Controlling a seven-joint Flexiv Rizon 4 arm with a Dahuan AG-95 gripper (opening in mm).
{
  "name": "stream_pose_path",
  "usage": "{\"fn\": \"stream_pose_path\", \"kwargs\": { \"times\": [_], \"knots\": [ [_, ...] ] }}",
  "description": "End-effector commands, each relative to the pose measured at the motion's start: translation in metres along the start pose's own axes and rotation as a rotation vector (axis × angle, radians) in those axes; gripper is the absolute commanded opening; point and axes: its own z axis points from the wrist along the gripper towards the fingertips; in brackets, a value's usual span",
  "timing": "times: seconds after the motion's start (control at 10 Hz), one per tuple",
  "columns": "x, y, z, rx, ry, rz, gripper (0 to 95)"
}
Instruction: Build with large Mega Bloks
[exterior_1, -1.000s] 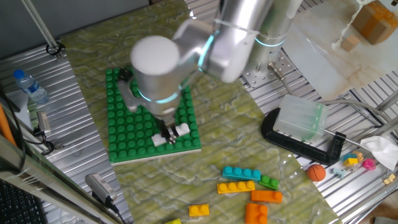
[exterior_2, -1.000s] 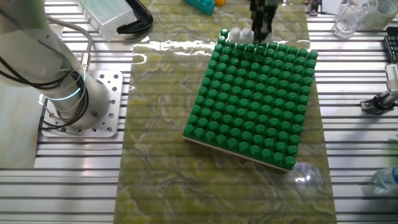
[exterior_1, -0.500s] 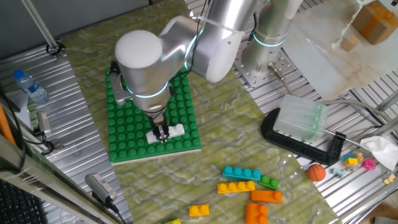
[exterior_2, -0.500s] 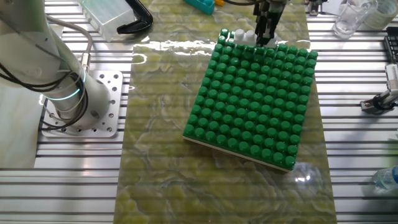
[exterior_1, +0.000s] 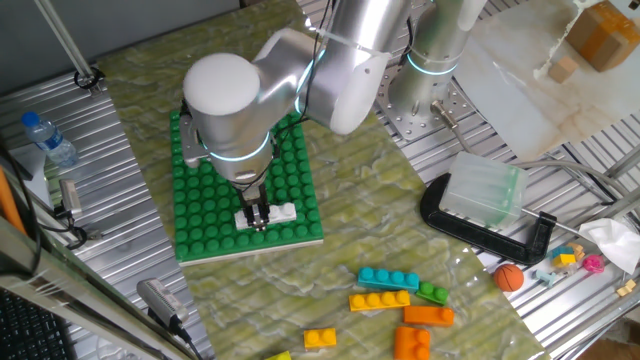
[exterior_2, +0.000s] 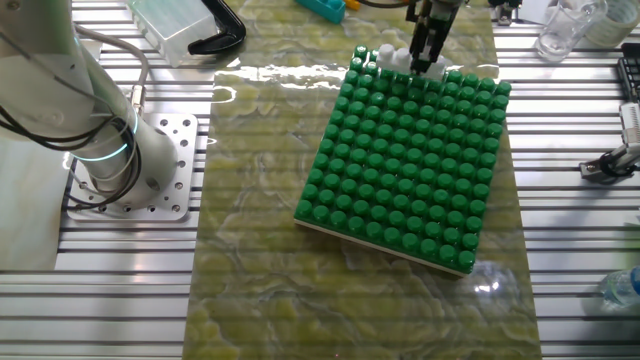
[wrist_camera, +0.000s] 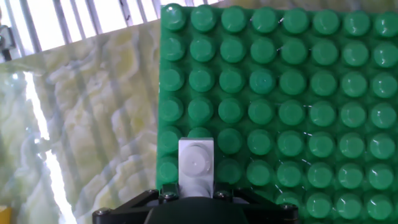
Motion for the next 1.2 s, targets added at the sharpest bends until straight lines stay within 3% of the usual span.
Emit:
{"fn": "stream_pose_path", "kwargs": {
  "times": [0.1, 0.4, 0.8, 0.9, 1.0, 1.2],
  "knots": [
    [-0.001, 0.003, 0.007, -0.002, 0.004, -0.01, 0.0],
    [0.001, 0.0, 0.017, 0.015, 0.0, -0.01, 0.0],
    [0.008, -0.011, 0.018, 0.015, -0.003, -0.01, 0.0],
    [0.011, -0.014, 0.019, -0.015, 0.003, -0.01, 0.0],
    [0.011, -0.013, 0.019, -0.079, 0.008, -0.011, 0.0],
    [0.007, -0.007, 0.013, -0.071, 0.015, -0.029, 0.0]
  ]
}}
